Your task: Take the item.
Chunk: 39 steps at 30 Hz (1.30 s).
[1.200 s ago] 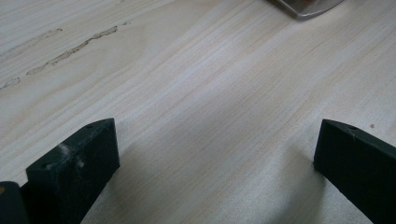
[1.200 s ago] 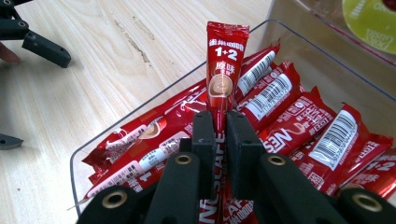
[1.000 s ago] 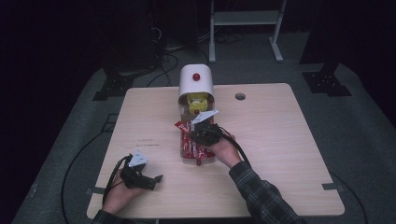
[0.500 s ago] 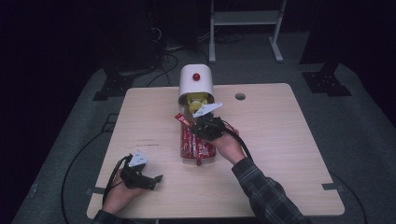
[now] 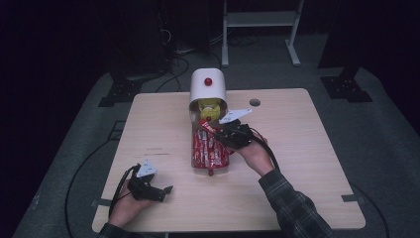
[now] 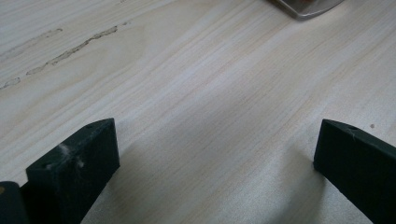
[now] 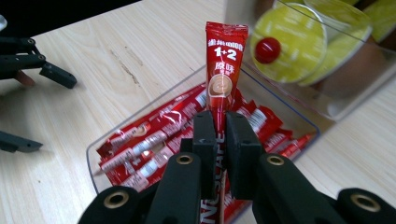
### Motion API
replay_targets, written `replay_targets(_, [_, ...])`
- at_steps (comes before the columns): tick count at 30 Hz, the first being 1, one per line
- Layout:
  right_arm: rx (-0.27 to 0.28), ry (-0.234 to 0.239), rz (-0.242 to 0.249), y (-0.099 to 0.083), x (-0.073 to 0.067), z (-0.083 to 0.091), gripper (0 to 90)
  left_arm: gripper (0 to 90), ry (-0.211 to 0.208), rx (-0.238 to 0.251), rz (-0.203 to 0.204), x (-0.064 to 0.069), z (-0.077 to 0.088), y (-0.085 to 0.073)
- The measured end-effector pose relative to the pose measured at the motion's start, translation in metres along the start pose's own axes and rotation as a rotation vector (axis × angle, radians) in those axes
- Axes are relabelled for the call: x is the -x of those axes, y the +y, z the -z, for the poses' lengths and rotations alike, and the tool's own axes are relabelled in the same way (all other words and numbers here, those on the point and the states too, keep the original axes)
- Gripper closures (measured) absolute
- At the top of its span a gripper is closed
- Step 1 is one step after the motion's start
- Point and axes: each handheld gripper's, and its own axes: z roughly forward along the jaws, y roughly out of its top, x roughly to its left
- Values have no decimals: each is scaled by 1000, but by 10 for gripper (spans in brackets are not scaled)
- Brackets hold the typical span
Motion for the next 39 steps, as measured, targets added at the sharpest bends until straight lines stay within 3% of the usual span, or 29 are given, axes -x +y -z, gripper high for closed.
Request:
replay_targets(21, [5,-30,-59,-33,27,34,827,0,0,-1,1,0,0,0])
replay_targets(39, [-7,-49,-97,-62,42,47,827,0,0,-1,0,0,0,0])
